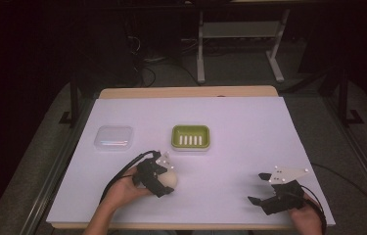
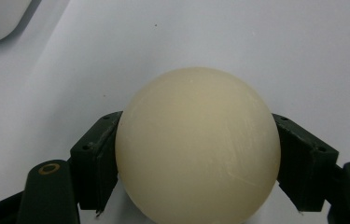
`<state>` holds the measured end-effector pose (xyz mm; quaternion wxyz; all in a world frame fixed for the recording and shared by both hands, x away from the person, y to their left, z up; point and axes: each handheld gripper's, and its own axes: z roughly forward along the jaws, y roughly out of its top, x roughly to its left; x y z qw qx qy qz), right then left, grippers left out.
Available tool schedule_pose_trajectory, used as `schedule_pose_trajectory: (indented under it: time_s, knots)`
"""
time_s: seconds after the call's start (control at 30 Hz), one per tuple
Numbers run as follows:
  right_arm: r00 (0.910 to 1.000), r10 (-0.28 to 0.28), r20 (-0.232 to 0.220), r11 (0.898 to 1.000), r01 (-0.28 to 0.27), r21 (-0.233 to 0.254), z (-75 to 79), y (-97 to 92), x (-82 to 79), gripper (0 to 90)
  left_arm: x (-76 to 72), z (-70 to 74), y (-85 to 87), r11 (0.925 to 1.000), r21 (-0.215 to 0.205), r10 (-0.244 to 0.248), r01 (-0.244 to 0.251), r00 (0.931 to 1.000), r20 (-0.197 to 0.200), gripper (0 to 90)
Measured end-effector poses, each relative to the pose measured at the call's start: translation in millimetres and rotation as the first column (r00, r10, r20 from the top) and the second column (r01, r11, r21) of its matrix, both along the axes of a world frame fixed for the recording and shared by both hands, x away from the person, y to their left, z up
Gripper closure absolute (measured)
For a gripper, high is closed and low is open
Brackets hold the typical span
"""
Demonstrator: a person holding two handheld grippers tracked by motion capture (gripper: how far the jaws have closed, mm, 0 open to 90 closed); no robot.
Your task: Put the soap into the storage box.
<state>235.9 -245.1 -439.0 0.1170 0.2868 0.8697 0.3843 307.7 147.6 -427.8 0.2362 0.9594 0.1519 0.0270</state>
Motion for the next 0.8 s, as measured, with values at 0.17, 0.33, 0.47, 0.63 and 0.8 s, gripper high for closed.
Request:
schedule_pose_trajectory:
  time_s: [0.17, 0.33, 0.47, 0.63, 0.8]
  knots:
    - [1.0000, 0.005, 0.007, 1.000, -0.006, 0.006, 0.9, 0.9, 0.6, 13.3, -0.8, 0.3, -0.4, 1.0000, 0.001, -0.008, 0.008, 0.9999, 0.013, 25.0]
    - [0.9999, 0.011, 0.005, 1.000, -0.011, 0.002, 0.4, 1.7, 1.7, 13.4, -1.2, 0.6, -0.8, 1.0000, 0.002, -0.006, 0.006, 0.9999, 0.015, 25.1]
    - [1.0000, 0.008, 0.001, 1.000, -0.008, 0.008, -0.4, 0.9, 3.5, 13.3, 0.9, 3.5, -0.5, 1.0000, -0.004, -0.009, 0.009, 0.9997, 0.021, 25.1]
    - [1.0000, 0.007, -0.003, 1.000, -0.007, 0.010, -0.8, -0.3, 4.4, 13.4, 6.2, 11.9, 1.3, 0.9988, -0.049, 0.002, -0.002, 0.9999, 0.016, 25.1]
    - [1.0000, 0.007, -0.001, 1.000, -0.007, 0.011, -1.2, -0.6, 4.9, 13.4, 11.8, 17.7, 1.0, 0.9986, -0.053, 0.000, 0.001, 0.9997, 0.025, 25.2]
